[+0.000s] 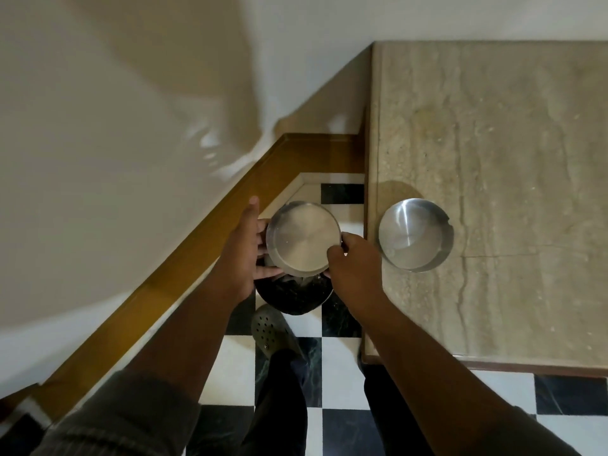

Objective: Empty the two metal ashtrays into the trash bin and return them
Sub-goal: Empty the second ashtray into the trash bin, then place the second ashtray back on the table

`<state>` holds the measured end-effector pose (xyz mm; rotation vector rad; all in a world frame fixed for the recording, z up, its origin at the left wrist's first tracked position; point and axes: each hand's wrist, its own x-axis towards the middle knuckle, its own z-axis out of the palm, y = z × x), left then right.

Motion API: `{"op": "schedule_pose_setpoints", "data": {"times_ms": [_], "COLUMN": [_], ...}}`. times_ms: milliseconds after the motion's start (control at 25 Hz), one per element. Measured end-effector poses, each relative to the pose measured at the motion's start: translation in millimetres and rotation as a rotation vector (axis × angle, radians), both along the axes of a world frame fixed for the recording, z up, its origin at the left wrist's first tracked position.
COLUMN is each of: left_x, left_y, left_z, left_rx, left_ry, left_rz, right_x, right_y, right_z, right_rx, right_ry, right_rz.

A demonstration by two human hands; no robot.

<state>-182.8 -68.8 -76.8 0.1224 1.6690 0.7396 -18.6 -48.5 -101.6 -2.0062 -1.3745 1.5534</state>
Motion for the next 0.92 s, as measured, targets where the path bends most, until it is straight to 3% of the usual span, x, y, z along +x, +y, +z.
{"op": "schedule_pose_setpoints", "data": {"times_ms": [240, 440, 680, 920], "left_x": [72, 183, 290, 322], "left_y": [46, 59, 67, 71], "left_z": [57, 78, 57, 27], "left_rx": [0.061, 0.129, 0.128, 0.091], "left_ry": [0.013, -0.071, -0.134, -0.068], "left_rz": [-0.024, -0.084, -0.090, -0.125], "right_x": [79, 190, 275, 292], "right_y": [48, 71, 87, 92], "right_z": [52, 73, 44, 1], "right_rx": [0.092, 0.080, 0.079, 0.011], "right_ry": [-0.072, -0.225, -0.344, -0.336], "right_rz": [-0.107, -0.157, -0.122, -0.109]}}
